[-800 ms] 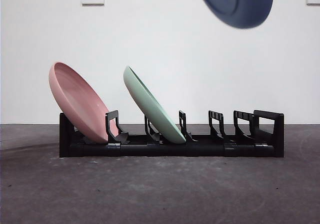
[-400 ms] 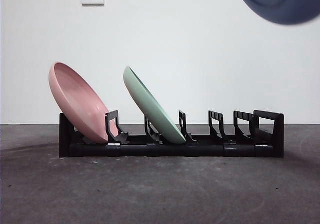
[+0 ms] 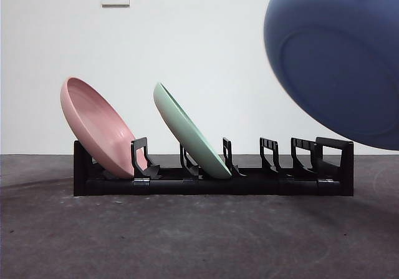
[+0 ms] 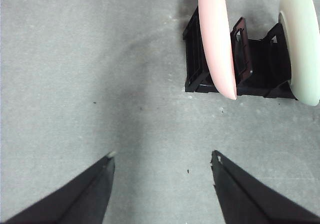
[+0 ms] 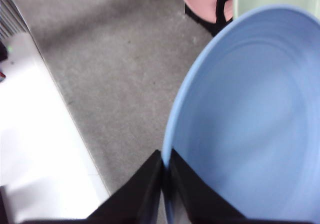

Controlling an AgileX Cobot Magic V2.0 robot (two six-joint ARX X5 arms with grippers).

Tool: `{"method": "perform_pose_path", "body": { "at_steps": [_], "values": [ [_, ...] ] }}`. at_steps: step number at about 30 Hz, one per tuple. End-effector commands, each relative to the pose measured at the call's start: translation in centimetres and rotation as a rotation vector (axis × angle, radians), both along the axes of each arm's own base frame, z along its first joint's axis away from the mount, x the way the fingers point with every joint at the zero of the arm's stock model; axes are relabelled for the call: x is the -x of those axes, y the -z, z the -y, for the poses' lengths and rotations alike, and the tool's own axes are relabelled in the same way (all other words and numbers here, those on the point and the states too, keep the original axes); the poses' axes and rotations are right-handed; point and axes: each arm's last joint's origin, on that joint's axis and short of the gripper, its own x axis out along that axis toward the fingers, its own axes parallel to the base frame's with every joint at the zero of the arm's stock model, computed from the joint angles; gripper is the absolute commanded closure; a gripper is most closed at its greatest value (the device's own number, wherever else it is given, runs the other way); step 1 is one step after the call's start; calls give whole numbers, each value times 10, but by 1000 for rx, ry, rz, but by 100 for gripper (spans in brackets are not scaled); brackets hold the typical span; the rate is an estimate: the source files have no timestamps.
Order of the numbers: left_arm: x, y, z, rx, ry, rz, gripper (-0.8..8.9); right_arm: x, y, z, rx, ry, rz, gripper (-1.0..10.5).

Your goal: Place the plate

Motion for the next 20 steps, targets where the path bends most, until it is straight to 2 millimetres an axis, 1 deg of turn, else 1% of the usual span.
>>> {"method": "perform_pose_path", "body": {
  "at_steps": [1, 7, 11, 15, 20],
  "values": [
    [-1, -7, 0, 4, 0, 29, 503, -5, 1, -14, 19, -18, 8, 933],
    [-1, -7, 0, 2, 3, 30, 503, -7, 18, -57, 109, -105, -11, 933],
    [-1, -7, 0, 1, 3, 30, 502, 1, 34, -90, 199, -160, 28, 933],
    [-1, -7, 0, -2, 6, 31, 502, 9, 49, -115, 280, -195, 74, 933],
    [-1, -7, 0, -4, 8, 31, 502, 17, 68, -140, 427, -234, 152, 933]
  ]
}}
